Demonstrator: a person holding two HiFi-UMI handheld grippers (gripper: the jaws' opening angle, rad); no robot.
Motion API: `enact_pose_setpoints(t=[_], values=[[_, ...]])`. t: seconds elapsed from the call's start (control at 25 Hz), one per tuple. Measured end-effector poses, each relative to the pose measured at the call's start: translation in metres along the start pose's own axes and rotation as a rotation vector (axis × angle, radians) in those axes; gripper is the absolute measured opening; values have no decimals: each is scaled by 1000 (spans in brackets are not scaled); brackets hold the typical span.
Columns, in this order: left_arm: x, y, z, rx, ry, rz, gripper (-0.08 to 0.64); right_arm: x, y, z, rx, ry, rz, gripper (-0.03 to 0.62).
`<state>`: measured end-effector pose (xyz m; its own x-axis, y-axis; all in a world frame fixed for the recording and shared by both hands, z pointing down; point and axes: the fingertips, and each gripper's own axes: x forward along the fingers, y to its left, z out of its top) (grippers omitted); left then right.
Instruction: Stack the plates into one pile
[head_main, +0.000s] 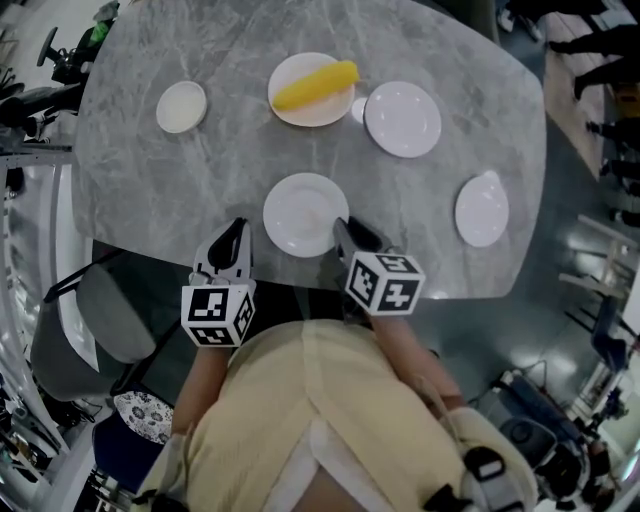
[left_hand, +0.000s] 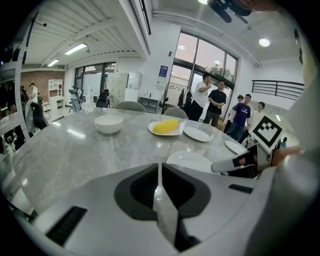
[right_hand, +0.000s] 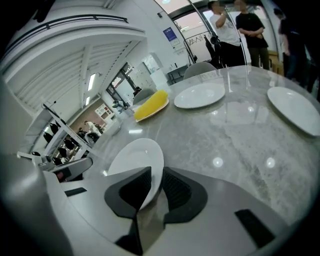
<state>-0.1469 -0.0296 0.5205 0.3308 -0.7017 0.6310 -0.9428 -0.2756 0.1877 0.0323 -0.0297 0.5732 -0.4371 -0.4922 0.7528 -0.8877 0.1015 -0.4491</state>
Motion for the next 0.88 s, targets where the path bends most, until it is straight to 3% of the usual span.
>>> enact_pose_setpoints(t=[0.24,0.6,0.88], values=[[1,-1,10,5,-7,-2,5,-1,2,3,-13,10,-15,69],[7,-3,20,36,-23,-28,5,-3,3,2,84,-14,31,52],[12,-6,31,55,-32,-59,5,-15,21,22,150,-100,131,26]])
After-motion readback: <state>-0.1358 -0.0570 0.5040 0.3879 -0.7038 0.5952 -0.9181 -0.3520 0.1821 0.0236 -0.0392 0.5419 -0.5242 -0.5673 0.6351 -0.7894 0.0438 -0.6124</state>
